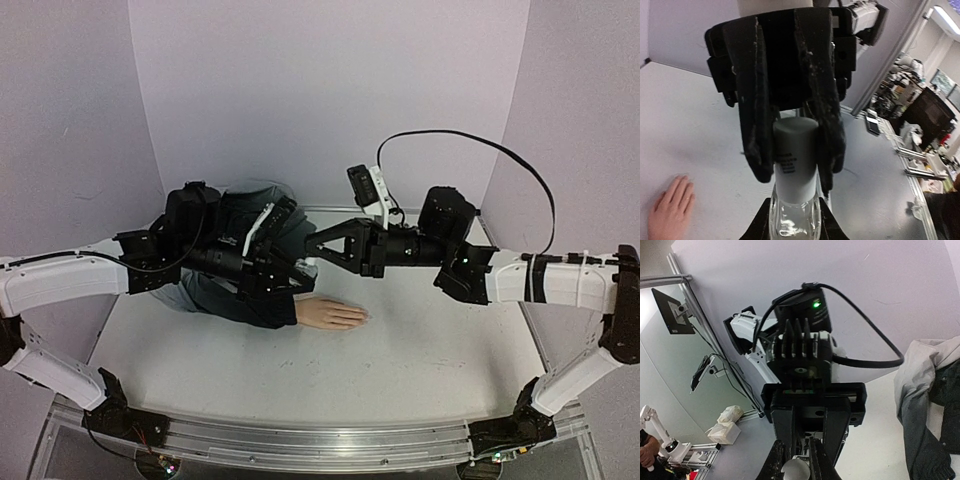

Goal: Paint the nails

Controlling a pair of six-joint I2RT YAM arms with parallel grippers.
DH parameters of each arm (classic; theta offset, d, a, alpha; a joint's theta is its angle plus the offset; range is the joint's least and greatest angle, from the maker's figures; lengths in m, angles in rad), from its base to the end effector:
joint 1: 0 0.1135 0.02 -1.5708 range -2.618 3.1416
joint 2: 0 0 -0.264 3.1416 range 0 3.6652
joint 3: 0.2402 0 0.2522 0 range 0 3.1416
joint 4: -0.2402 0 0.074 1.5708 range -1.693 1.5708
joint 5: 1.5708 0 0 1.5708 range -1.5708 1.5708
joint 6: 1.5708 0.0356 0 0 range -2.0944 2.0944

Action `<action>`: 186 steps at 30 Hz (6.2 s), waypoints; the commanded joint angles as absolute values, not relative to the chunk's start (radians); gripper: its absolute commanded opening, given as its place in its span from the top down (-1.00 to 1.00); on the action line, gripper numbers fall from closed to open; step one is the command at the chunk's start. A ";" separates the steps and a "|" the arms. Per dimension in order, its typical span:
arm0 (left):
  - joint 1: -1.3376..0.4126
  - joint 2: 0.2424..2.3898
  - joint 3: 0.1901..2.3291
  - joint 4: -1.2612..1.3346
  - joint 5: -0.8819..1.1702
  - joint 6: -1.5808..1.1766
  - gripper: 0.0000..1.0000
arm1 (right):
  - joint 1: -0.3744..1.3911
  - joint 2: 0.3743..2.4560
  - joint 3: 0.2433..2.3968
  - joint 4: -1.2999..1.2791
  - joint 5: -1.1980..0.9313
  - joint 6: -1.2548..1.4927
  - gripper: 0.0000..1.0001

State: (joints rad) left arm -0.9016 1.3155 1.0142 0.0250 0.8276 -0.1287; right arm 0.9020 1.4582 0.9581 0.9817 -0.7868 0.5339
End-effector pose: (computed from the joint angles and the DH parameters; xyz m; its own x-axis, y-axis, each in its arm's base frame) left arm 0.1652 -0.2511 0.3268 -0.2923 0.2296 -0.9283 0.9404 -0.1073 -0.3227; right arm 0.1798 0.2682 0.3569 -0.2327 0.2851 -0.9298 -0.9580 -0.2319 0.1687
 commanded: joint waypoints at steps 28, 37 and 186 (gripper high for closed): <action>-0.900 1.214 0.937 0.050 -0.094 0.024 1.00 | 1.095 1.387 1.114 0.576 0.197 0.491 -0.43; -0.826 1.220 0.998 0.018 0.324 -0.073 1.00 | 0.882 1.234 0.948 0.590 -0.250 0.476 -0.96; -0.887 1.281 0.973 -0.026 -0.053 -0.035 1.00 | 1.153 1.535 1.225 0.497 0.323 0.489 -0.38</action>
